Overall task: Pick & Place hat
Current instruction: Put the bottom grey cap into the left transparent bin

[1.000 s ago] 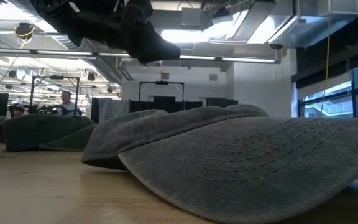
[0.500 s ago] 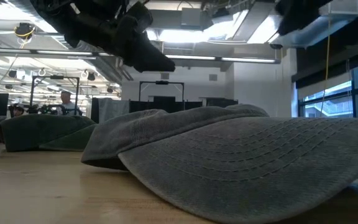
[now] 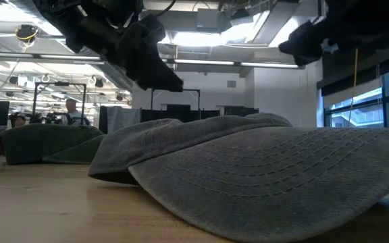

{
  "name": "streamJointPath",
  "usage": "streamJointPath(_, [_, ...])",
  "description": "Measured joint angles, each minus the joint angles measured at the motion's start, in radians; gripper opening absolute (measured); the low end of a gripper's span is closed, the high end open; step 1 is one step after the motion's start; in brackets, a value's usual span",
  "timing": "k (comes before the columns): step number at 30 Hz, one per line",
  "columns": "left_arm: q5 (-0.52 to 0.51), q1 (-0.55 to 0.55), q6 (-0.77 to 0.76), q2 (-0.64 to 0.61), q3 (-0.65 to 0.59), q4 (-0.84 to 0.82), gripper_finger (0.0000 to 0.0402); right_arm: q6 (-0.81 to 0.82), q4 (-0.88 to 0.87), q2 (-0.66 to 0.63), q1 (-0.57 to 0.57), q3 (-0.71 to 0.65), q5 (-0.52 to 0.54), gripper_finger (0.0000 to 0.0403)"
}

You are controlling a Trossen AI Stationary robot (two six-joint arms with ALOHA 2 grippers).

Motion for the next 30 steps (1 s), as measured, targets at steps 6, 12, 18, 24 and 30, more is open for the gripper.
streamJointPath(6, [-0.069,0.001,-0.155,0.000,0.000,-0.087,0.0157,-0.003,0.015,-0.017,-0.030,-0.059,0.015,0.0265])
streamJointPath(12, [-0.196,0.002,-0.232,0.000,0.000,-0.213,0.0200,-0.095,0.035,-0.018,-0.085,-0.059,0.041,0.0265])
streamJointPath(18, [-0.116,0.001,-0.251,0.000,0.000,-0.196,0.0221,-0.111,0.033,-0.018,-0.139,-0.058,0.039,0.0265])
streamJointPath(24, [0.070,0.000,-0.329,0.000,0.000,-0.185,0.0220,-0.111,0.029,-0.018,-0.167,-0.058,0.038,0.0265])
streamJointPath(30, [0.124,-0.054,-0.360,0.005,0.000,-0.114,0.0219,-0.111,0.029,-0.018,-0.172,-0.057,0.038,0.0265])
